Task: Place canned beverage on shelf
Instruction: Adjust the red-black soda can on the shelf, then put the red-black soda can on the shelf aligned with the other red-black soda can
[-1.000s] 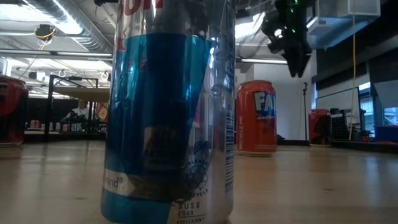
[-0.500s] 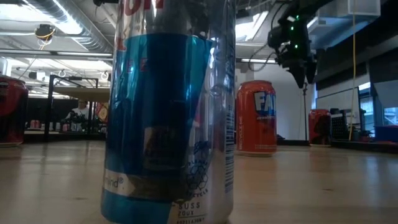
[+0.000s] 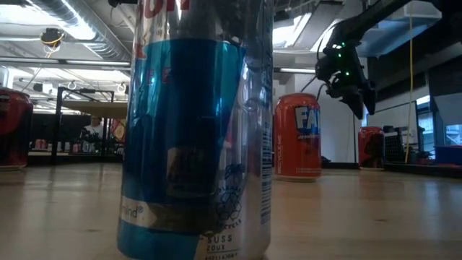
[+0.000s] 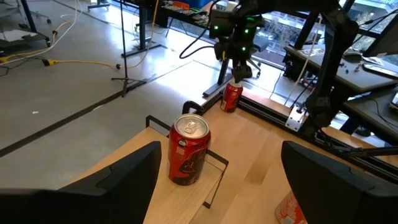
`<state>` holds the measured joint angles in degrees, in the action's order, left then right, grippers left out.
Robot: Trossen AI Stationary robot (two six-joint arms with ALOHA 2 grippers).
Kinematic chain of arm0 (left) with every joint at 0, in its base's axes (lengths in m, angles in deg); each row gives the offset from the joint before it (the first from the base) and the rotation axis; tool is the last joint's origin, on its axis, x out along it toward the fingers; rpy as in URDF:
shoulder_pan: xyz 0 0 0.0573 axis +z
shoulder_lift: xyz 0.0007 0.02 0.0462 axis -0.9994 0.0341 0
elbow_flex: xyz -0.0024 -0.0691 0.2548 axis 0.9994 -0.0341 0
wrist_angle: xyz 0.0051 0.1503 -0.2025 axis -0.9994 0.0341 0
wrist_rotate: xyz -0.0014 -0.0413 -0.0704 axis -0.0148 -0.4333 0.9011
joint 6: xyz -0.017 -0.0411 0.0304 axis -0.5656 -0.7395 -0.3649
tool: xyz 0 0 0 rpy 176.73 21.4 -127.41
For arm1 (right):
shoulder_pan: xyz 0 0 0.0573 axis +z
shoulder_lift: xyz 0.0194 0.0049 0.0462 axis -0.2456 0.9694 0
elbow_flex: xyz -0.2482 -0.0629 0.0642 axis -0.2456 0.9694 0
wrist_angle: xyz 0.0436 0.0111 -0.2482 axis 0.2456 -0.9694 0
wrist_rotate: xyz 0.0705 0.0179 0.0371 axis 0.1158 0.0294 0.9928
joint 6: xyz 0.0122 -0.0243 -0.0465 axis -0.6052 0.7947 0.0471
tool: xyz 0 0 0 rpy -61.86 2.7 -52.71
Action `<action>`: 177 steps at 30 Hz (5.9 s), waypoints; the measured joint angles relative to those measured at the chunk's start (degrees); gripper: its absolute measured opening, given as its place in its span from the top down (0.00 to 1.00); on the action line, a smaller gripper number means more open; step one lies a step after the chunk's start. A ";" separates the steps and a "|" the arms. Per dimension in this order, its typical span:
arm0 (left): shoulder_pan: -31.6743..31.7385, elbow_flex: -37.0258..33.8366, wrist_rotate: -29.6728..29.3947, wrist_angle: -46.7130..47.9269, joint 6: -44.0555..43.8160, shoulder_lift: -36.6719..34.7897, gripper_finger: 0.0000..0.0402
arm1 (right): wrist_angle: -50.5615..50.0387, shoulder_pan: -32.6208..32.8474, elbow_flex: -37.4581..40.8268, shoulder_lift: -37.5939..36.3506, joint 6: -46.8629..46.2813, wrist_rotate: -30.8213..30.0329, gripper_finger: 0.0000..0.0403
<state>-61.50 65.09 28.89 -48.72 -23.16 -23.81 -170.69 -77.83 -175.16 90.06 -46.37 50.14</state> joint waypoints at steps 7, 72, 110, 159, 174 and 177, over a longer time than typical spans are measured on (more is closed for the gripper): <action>0.00 0.00 0.00 0.00 0.00 0.00 0.20 | 1.46 0.20 1.69 0.00 1.43 -2.14 0.12; 2.12 -8.20 -8.58 -14.45 -5.77 27.80 0.20 | 61.81 33.22 -2.81 3.74 0.35 24.10 0.12; 6.23 -8.20 -9.10 -18.78 -2.36 27.69 0.20 | 53.78 35.25 -5.62 2.73 1.87 16.17 0.12; 1.74 -8.13 -7.62 -4.82 0.24 7.31 0.20 | 28.73 32.15 -5.74 -9.56 1.44 9.84 0.12; -2.47 -8.15 -8.13 0.72 1.84 3.98 0.20 | 1.08 11.30 -5.70 -13.99 -4.31 10.12 0.12; -2.84 -8.15 -8.12 0.71 1.96 3.98 0.20 | 0.01 8.79 -5.68 -13.99 -4.14 10.12 0.12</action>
<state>-64.34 56.94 20.78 -48.01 -21.19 -19.83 -170.68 -69.05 -180.83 76.07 -50.51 60.26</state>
